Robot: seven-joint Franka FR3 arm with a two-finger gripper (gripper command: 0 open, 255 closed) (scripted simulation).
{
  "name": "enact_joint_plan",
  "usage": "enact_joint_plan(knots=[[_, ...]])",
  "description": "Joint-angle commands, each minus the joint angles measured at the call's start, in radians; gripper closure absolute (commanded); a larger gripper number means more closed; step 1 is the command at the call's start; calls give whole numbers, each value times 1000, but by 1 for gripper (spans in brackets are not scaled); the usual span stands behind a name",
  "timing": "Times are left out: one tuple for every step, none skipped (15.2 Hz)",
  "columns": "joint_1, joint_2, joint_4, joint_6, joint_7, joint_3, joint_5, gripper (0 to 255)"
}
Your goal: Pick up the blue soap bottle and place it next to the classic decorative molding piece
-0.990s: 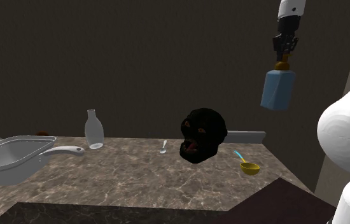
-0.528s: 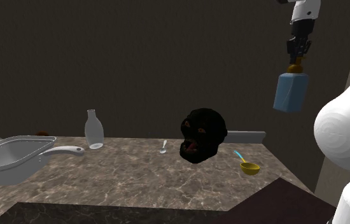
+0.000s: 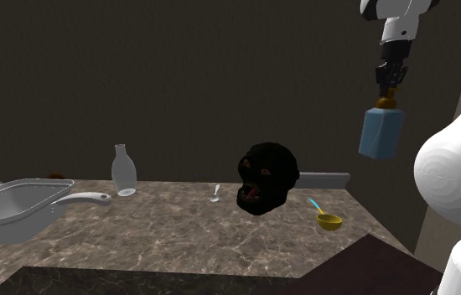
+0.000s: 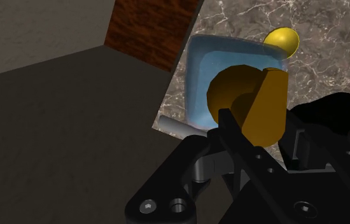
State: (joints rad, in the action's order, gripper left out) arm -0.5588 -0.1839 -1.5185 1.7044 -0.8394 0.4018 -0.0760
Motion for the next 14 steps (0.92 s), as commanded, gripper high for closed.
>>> enact_joint_plan(knots=[[1,5,-33,30,-1,0,1,255],[2,6,-48,43,-1,0,2,255],[3,7,-62,57,-1,-1,2,255],[3,7,-76,71,-1,-1,2,255],[4,7,-90,84,-1,-1,2,255],[4,8,-104,98,-1,-2,2,255],[5,7,-117,111,-2,-2,2,255],[5,7,-130,124,-2,-2,1,255],[5,6,-142,138,-3,-3,1,255],[6,5,-155,151,-3,-3,0,255],[6,4,-167,164,-4,-3,-1,255],[6,3,-178,177,-4,-3,-1,255],[6,1,-190,190,-5,-4,-2,255],[6,-1,-201,203,-6,-4,-3,255]])
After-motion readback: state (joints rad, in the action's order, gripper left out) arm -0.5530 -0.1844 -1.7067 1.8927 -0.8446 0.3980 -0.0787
